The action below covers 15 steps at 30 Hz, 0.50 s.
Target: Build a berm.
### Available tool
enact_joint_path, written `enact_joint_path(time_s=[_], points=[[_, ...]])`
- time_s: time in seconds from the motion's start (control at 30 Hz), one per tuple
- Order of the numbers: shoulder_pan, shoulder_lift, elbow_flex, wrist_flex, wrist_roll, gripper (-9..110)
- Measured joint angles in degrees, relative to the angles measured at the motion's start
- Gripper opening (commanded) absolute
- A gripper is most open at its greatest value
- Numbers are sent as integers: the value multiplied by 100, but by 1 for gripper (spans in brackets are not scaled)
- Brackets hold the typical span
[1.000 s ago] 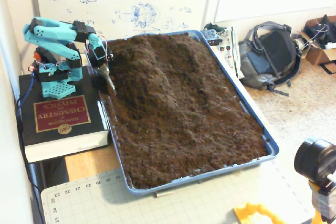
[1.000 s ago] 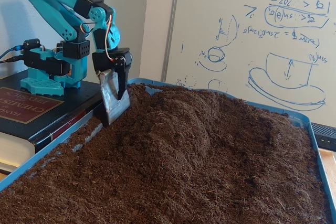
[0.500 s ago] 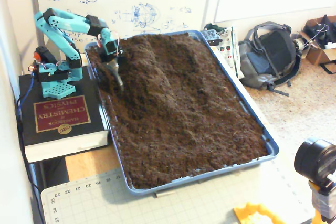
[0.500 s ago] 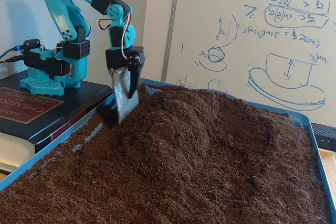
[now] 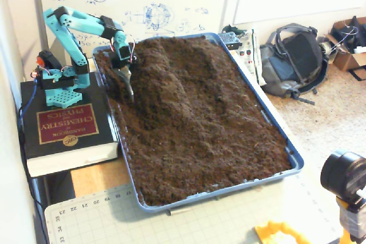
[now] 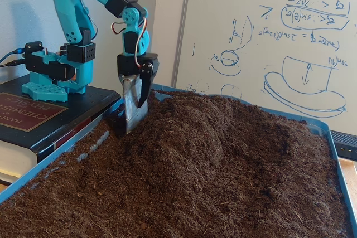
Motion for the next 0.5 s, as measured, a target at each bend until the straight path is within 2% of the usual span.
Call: enact_joint_path(time_s=[0.5], points=[[0,-694,-642,-624,-35,0]])
